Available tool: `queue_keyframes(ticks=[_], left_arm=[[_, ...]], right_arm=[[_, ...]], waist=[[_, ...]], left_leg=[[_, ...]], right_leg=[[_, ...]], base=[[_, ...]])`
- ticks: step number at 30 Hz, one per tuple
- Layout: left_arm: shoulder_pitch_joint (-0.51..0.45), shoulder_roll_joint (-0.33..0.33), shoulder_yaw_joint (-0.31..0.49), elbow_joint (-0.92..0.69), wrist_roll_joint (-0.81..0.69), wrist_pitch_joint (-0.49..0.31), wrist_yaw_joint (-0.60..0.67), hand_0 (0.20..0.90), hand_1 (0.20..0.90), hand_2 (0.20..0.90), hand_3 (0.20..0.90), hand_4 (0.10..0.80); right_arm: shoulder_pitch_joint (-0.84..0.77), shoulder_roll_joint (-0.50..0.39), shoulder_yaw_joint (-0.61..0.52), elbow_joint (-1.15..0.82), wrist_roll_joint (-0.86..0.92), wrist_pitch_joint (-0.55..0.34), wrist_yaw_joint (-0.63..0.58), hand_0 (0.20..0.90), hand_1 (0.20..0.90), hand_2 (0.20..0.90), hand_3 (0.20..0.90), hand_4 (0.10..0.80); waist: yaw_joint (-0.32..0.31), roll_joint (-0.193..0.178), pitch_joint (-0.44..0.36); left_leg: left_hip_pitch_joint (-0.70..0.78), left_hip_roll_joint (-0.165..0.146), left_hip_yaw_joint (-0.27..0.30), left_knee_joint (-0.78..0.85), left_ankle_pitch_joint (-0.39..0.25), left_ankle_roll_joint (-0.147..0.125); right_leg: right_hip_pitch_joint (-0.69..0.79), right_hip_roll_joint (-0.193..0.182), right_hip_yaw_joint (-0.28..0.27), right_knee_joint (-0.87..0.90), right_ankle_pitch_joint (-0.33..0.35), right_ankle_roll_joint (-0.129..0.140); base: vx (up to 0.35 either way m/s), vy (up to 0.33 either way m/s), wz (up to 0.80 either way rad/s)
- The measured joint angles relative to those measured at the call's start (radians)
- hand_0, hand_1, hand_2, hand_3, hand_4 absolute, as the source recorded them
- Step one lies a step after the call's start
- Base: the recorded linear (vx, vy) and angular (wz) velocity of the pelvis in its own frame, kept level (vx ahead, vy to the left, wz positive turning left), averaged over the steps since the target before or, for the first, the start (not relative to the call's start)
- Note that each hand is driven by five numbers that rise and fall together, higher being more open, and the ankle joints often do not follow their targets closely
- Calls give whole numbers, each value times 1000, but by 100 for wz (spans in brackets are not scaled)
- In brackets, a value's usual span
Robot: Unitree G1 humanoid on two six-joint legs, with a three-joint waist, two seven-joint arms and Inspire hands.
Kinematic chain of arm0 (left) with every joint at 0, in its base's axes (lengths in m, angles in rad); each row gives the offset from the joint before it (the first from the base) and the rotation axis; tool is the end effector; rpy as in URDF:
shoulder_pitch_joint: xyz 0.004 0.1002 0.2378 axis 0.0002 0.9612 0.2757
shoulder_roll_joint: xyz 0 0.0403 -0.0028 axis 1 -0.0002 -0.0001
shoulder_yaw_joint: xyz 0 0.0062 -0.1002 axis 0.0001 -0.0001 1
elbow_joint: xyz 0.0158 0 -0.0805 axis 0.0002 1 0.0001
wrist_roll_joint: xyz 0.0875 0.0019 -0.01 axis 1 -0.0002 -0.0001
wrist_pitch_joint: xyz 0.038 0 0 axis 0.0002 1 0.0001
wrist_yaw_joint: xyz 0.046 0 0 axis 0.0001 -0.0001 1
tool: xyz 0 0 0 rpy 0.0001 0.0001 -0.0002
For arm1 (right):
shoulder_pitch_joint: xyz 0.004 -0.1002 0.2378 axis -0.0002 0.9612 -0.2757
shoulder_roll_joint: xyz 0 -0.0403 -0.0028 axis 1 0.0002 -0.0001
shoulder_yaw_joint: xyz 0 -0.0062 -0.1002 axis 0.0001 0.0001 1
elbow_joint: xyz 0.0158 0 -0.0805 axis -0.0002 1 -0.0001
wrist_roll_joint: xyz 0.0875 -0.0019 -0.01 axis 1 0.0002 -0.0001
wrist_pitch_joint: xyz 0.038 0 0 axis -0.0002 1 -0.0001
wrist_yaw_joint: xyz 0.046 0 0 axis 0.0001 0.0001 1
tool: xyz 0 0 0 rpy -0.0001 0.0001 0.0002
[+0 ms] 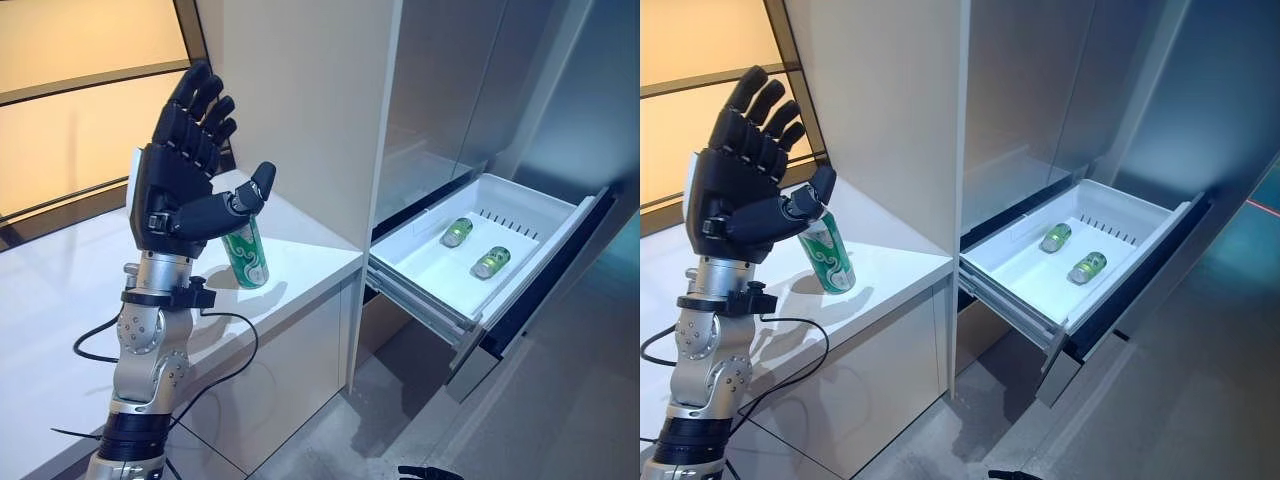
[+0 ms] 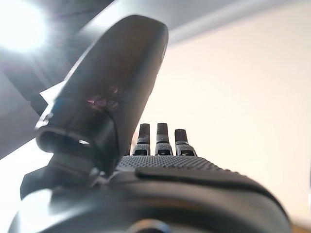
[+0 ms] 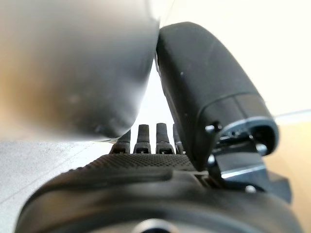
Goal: Put drinks into fridge and close the fridge
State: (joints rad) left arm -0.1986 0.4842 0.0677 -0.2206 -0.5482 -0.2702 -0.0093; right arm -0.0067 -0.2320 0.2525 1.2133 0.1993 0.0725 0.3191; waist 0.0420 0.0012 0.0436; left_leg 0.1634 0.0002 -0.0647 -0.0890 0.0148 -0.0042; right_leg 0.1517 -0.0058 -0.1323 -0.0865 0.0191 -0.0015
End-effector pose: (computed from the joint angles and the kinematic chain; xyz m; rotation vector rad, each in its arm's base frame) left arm 0.2102 0.2201 0.1579 -0.0697 -0.6845 -0.1120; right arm 0.0681 -0.2117 -0.1031 0.0252 1.3079 0.2240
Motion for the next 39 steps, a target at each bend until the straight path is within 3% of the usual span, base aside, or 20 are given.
queue_keyframes(ticks=[7, 23, 39], left_arm=[[0, 5, -2, 59, 18, 2, 71, 900, 900, 900, 900, 800], [2, 7, 0, 206, -69, 86, 57, 900, 900, 900, 900, 800], [5, 28, 0, 322, -105, 159, -117, 900, 900, 900, 900, 800]], right_arm=[[1, -5, 0, 2, 0, 7, 2, 900, 900, 900, 900, 800], [0, -10, -6, 4, -2, 14, 6, 900, 900, 900, 900, 800], [-2, -17, -16, 2, -5, 17, 16, 900, 900, 900, 900, 800]], waist=[[8, 11, -12], [7, 21, -16], [2, 33, -10]], left_leg=[[2, -3, -1, 3, 1, 3], [7, -3, 0, 0, 1, 3], [10, -3, 1, -1, 1, 3]], right_leg=[[2, -3, 0, 2, -1, 2], [6, -3, 1, 2, -1, 1], [9, -3, 2, 2, -1, 1]], base=[[0, 0, 0], [6, 3, 0], [0, 0, 0]])
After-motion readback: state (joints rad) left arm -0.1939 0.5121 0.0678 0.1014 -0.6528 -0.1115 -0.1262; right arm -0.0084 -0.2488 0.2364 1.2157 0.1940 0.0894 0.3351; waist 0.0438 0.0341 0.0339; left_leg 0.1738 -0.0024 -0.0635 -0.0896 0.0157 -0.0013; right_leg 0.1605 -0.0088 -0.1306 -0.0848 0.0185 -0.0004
